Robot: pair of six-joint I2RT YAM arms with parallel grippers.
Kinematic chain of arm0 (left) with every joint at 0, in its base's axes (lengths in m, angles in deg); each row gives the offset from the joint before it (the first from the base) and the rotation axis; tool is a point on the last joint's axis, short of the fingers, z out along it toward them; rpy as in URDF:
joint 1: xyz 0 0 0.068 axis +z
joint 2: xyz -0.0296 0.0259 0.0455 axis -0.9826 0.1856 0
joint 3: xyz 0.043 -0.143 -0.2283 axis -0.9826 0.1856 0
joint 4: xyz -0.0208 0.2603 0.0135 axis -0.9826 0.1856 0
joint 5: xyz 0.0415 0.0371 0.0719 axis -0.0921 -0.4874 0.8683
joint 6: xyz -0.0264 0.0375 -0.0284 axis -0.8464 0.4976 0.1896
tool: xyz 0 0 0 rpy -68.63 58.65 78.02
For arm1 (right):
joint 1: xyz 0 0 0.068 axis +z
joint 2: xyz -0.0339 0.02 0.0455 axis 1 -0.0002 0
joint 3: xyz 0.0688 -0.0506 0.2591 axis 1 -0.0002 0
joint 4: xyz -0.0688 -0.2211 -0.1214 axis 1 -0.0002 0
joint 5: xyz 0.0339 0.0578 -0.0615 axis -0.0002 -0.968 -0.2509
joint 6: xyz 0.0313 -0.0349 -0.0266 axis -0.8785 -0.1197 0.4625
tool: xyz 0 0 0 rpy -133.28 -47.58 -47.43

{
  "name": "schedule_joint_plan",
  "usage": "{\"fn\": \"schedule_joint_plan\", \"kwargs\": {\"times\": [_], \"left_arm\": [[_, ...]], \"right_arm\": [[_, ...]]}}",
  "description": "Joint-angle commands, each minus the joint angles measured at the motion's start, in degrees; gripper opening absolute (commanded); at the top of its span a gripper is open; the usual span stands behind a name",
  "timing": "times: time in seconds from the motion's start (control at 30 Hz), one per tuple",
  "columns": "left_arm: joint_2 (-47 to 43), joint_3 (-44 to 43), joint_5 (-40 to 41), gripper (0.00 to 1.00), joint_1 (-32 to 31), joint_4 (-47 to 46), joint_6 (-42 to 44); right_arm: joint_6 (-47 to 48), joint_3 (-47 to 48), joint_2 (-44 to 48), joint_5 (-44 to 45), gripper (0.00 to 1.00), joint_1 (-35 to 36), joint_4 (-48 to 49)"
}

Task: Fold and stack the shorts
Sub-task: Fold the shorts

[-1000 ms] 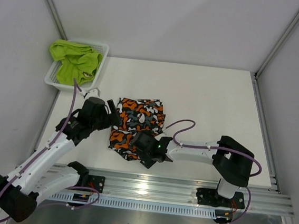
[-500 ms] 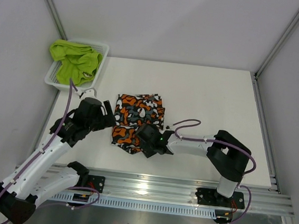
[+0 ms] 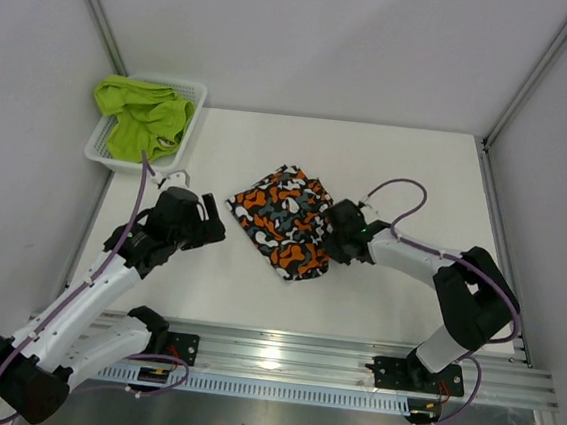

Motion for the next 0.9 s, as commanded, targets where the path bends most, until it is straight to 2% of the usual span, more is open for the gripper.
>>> {"fn": "schedule_joint_plan", "kwargs": {"times": [0.0, 0.07, 0.1, 0.17, 0.23, 0.3, 0.33, 0.4, 0.43, 0.47, 0.57, 0.6, 0.7, 0.87], "left_arm": [[1.4, 2.8, -3.6, 0.95, 0.3, -5.9, -1.5], [2.4, 3.8, -4.4, 0.96, 0.2, -10.1, -2.7], [3.8, 5.2, -4.4, 0.96, 0.2, -11.5, -3.1], [5.3, 6.3, -4.4, 0.97, 0.3, -17.0, -4.3], [8.6, 6.4, -4.6, 0.98, 0.2, -23.1, -4.5], [13.0, 5.6, -4.1, 0.98, 0.2, -26.3, -4.2], [14.9, 3.8, -4.2, 0.98, 0.2, -29.7, -3.0], [18.9, 1.7, -5.3, 0.98, 0.3, -32.1, -1.3], [23.2, -2.5, -5.1, 0.98, 0.5, -32.4, 0.3], [25.5, -4.0, -5.3, 0.98, 1.1, -32.6, 1.5], [33.3, -10.4, -8.4, 0.98, 4.9, -31.3, 4.2], [34.9, -12.0, -12.9, 0.97, 6.1, -31.9, 4.9], [40.8, -14.3, -18.6, 0.97, 9.7, -34.9, 6.9], [48.3, -18.9, -20.0, 0.96, 10.5, -34.1, 12.5]], "right_arm": [[32.9, 0.7, 4.1, -3.0, 0.25, -6.7, -3.9], [37.0, 3.1, 3.7, -1.8, 0.48, -9.7, -7.0], [38.0, 6.2, 3.2, 2.1, 0.77, -11.8, -8.7], [39.7, 9.7, 0.9, 6.5, 0.89, -12.8, -12.8], [40.5, 13.2, 0.1, 9.1, 0.93, -13.7, -13.7], [40.7, 13.8, 0.9, 6.2, 0.93, -15.0, -11.3], [40.7, 12.5, 2.4, 0.2, 0.94, -16.9, -9.7], [39.2, 10.2, 3.8, -6.4, 0.99, -18.5, -5.0], [38.1, 8.3, 4.2, -11.5, 0.99, -19.6, -4.0], [36.1, 7.5, 4.8, -12.6, 0.99, -19.7, -3.3], [32.5, 4.3, 6.8, -11.2, 0.99, -17.3, -1.9], [29.9, 3.5, 7.4, -10.0, 0.99, -16.5, -1.5], [26.8, 0.7, 8.6, -7.8, 1.00, -13.9, 1.1], [25.2, 0.6, 5.4, -7.9, 0.99, -11.5, 2.6]]}}
